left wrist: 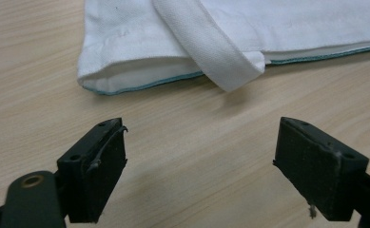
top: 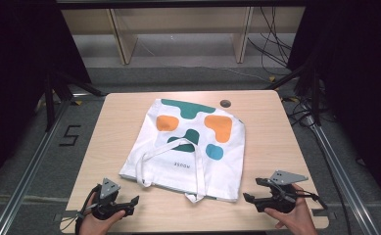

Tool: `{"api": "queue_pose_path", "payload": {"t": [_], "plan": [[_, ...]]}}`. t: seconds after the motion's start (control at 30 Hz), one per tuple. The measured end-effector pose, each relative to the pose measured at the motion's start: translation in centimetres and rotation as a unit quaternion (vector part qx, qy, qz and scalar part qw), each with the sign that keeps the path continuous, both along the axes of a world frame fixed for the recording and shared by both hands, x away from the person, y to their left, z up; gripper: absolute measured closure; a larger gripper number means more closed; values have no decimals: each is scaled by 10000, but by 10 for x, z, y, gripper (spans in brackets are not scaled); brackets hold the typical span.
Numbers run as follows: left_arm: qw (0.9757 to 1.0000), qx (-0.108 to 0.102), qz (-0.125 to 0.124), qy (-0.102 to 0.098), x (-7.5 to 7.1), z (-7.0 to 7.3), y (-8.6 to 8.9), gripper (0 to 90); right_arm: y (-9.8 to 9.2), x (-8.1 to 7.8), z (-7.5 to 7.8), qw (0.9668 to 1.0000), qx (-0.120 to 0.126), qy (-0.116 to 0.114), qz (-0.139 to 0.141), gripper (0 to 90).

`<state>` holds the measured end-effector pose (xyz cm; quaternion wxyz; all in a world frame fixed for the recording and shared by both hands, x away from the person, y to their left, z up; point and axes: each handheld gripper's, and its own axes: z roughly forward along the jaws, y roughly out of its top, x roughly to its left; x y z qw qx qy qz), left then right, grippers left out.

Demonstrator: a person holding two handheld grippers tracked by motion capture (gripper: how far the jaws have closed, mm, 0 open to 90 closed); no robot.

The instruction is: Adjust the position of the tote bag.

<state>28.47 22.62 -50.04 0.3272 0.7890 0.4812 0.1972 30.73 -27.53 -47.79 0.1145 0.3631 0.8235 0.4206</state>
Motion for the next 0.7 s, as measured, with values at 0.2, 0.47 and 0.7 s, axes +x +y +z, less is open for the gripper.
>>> {"api": "queue_pose_path", "payload": {"t": [0.2, 0.47, 0.7], "plan": [[10000, -65, 26, 18, 0, 0, -1, 165, 22, -1, 3, 9993, -131, -126, 314, 258], [10000, -15, -20, 18, 0, 0, -2, 166, 45, 4, -1, 9973, -380, -175, 612, 272], [9999, -35, -63, 76, 0, 0, -3, 166, 66, 11, -12, 9924, -853, -95, 885, 295]]}}
